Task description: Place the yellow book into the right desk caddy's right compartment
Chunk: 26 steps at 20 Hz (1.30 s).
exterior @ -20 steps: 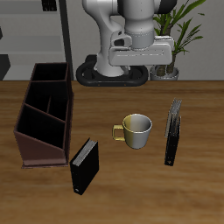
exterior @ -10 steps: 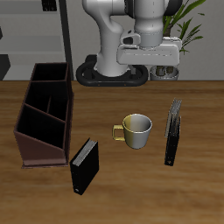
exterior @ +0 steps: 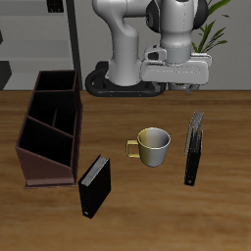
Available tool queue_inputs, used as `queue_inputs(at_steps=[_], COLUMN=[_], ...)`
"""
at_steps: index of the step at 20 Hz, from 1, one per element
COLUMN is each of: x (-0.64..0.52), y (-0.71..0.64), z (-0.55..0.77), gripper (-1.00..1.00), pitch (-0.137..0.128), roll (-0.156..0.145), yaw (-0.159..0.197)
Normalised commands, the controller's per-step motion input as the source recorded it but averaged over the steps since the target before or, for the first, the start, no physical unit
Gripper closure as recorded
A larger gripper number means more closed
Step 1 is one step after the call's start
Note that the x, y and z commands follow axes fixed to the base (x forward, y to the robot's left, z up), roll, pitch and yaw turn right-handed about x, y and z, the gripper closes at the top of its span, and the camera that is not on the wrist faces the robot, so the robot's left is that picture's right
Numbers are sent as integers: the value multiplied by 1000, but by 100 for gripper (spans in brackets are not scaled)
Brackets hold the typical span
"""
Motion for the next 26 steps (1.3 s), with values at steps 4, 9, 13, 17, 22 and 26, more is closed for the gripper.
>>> queue_inputs(at_steps=[4,9,13,17,22,26], x=[98,-66,-54,32,15,-2], y=[169,316,288,220,79,168], z=[-304,-322,-241,-181,-120,-180], gripper=[-100,-100,-100,-100,-100,-100], pitch=[45,14,34,31,3,31], roll=[-24,-4,29,22,24,27], yaw=[-9,17,1,-7,4,-6])
